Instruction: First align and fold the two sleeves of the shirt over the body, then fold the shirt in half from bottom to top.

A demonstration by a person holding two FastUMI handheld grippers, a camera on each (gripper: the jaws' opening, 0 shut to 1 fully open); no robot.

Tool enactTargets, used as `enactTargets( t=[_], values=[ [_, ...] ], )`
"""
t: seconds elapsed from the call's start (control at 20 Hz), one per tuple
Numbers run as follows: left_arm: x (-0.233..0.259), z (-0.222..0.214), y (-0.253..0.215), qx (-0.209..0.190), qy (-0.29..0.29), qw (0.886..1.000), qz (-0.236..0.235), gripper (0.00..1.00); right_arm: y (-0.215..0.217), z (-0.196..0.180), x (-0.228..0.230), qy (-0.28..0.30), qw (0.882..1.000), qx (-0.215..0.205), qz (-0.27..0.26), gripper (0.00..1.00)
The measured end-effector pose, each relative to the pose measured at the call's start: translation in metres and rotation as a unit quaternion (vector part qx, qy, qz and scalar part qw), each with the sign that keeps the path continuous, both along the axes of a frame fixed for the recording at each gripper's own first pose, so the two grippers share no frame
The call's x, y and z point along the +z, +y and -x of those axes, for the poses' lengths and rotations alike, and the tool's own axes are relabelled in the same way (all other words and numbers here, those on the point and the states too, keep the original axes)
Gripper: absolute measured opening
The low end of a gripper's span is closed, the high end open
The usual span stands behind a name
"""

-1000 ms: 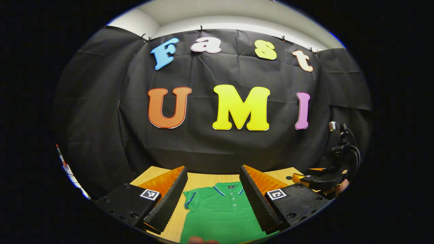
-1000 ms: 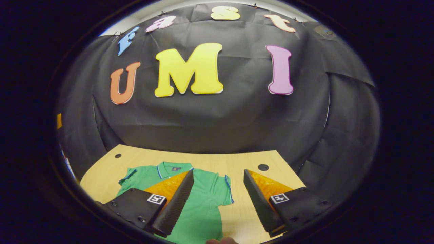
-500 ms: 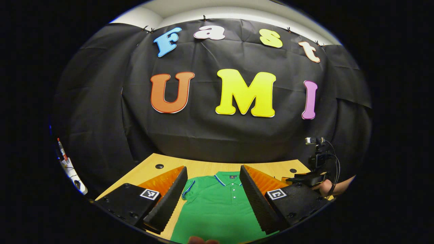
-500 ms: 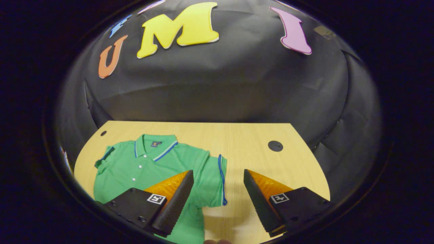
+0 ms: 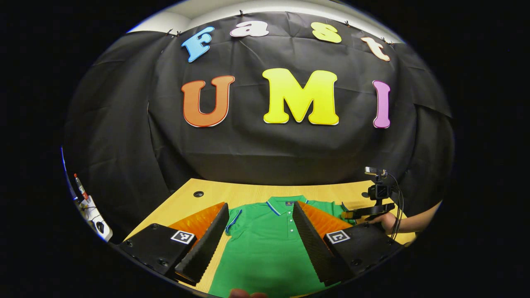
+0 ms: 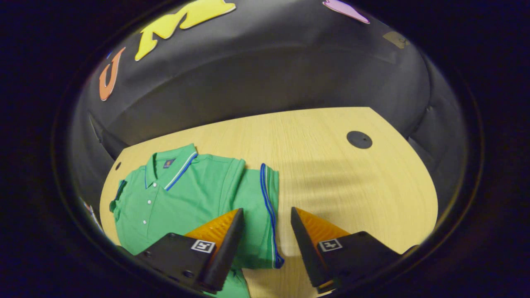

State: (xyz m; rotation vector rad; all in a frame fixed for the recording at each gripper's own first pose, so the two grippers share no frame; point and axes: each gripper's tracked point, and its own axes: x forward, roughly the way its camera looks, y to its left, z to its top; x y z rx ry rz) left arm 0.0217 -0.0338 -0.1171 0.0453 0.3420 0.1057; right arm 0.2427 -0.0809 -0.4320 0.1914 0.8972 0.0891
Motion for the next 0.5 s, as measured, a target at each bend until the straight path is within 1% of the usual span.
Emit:
enactTargets(
  t=[0.1, 0.15, 0.25, 0.35, 0.45, 0.5],
  values=[
    [0.002, 0.001, 0.004, 0.004, 0.000, 1.000, -0.005, 0.99, -0.010, -0.002, -0.003, 0.001, 0.999, -0.003, 0.039, 0.30],
    [0.002, 0.002, 0.006, 0.007, 0.001, 1.000, -0.007, 0.99, -0.007, -0.004, -0.002, 0.001, 0.999, 0.006, 0.044, 0.08],
    [-0.001, 0.003, 0.010, 0.014, 0.003, 1.000, -0.007, 0.99, -0.002, -0.003, 0.000, 0.001, 0.999, 0.020, 0.048, 0.09],
    [-0.001, 0.005, 0.014, 0.018, 0.003, 1.000, -0.005, 0.99, 0.002, -0.003, 0.005, -0.001, 0.999, 0.020, 0.040, 0.09],
    [-0.003, 0.006, 0.018, 0.022, 0.003, 1.000, -0.004, 0.99, 0.002, -0.007, 0.017, -0.013, 0.999, 0.010, 0.035, 0.03],
    [-0.005, 0.008, 0.020, 0.024, 0.003, 1.000, -0.002, 0.99, 0.003, -0.008, 0.025, -0.020, 0.999, 0.009, 0.031, 0.02]
  ],
)
